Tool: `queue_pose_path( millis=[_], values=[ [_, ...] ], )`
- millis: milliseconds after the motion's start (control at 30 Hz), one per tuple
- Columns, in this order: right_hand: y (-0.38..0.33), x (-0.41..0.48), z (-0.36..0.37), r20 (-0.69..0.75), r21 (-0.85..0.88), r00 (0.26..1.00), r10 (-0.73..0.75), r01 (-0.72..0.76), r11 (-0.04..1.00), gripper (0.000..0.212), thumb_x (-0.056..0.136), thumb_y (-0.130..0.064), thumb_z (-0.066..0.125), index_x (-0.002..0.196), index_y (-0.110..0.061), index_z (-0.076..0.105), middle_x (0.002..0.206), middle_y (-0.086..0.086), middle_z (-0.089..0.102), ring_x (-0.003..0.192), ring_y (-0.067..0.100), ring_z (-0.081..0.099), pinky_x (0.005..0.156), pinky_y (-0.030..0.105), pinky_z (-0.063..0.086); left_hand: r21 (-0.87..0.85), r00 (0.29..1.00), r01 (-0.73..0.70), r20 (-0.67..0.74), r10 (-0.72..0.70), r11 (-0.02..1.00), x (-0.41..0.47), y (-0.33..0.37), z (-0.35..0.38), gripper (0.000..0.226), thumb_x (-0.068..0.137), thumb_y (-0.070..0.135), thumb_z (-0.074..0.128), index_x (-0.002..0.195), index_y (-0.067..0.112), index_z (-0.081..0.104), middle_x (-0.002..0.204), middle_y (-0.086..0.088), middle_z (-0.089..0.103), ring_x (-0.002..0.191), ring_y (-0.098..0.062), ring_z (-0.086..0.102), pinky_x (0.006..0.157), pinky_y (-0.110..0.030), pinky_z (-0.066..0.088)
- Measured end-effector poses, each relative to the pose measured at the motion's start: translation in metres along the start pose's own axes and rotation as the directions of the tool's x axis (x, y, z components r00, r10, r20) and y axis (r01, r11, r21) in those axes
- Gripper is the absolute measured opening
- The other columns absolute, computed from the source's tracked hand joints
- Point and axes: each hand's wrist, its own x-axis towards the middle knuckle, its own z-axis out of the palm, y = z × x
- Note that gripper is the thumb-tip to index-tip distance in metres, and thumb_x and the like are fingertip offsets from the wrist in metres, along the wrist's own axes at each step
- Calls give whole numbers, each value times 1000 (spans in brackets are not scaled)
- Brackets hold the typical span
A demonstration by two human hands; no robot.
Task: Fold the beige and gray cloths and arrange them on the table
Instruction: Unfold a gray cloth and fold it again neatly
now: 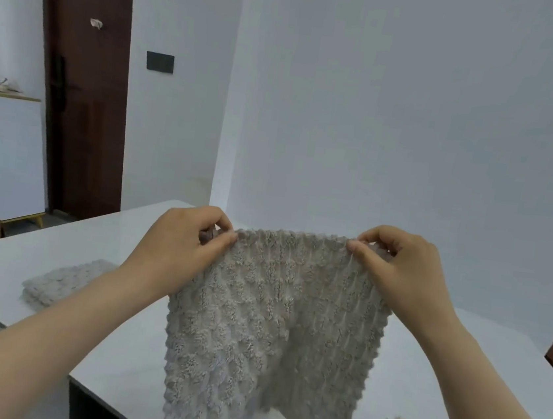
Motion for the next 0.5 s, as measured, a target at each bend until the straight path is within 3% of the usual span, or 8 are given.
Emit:
queue_pose_path(
  millis=[67,200,367,500],
  values=[
    [10,-3,7,36,-53,999,27,-25,998,16,83,-37,71,72,-26,70,60,-8,64,55,5,56,53,20,39,25,998,32,45,-33,999,-3,-7,9,11,85,37,64,77,28,64,58,9,57,57,-5,52,55,-20,34],
    [29,-7,21,71,-95,992,102,-95,991,20,81,-41,71,68,-26,68,59,-3,64,59,12,57,54,29,43,16,988,115,98,-116,993,-4,-22,25,5,83,30,69,84,26,66,72,12,63,73,0,58,60,-15,37],
    [43,-13,40,85,-46,978,191,-188,981,17,83,-36,71,70,-25,67,58,-6,60,54,6,52,54,24,38,-57,964,260,80,-255,964,-8,-37,43,10,80,19,72,88,23,68,84,10,67,85,-7,60,66,-10,37],
    [46,-20,47,109,38,968,228,-233,972,7,87,-30,68,80,-28,67,57,-7,57,51,2,51,50,11,37,-169,935,354,94,-342,920,-11,-38,48,7,76,22,77,77,21,70,77,7,69,73,-4,63,60,-12,43]
  ],
)
